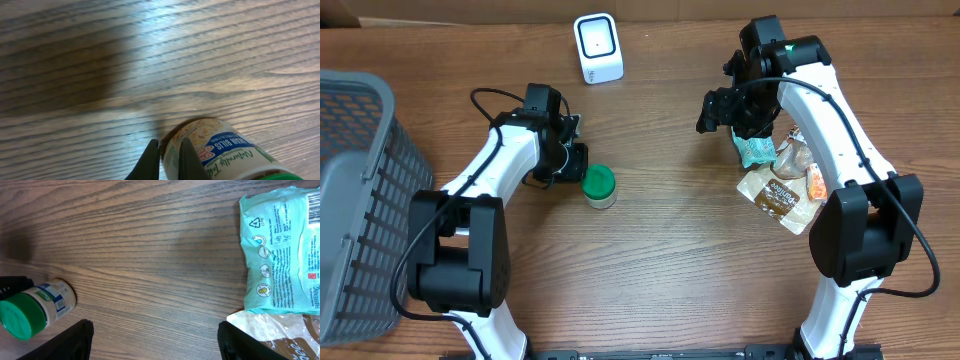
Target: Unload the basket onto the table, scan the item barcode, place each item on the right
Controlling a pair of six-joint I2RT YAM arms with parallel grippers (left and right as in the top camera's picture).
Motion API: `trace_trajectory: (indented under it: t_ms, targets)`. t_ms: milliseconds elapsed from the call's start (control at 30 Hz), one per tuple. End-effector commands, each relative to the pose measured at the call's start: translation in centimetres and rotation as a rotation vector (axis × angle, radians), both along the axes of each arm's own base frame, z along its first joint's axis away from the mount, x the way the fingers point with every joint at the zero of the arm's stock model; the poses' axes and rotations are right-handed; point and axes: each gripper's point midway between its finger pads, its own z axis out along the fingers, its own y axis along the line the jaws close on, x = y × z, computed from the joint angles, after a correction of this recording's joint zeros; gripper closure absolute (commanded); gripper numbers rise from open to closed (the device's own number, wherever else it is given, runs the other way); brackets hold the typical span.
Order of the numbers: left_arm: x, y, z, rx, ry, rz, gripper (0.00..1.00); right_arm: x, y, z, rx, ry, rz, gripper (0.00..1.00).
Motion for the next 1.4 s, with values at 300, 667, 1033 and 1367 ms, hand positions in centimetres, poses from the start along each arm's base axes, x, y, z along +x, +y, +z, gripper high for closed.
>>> trace_trajectory:
  t_ms: [300, 667, 1033, 1367]
  targets:
    - [-0.7, -2.5, 0.1, -0.081, 0.036, 0.009, 0.96, 0.5, 0.3, 2.8, 0.015, -0.078, 0.009, 0.23]
    - [1.1, 0.2, 3.1, -0.047, 0.036, 0.083, 0.96, 0.4, 1.3, 2.9, 0.040, -0.086, 0.038, 0.22]
    - [5.9, 11.1, 14.6, 0.006, -0.124, 0.274, 0.64, -1.8, 9.6, 3.0, -0.043, -0.218, 0.367, 0.16]
    - [5.9, 13.5, 14.7, 0.040, -0.131, 0.319, 0.00, -5.7, 16.9, 3.1, -0.121, -0.351, 0.714, 0.14]
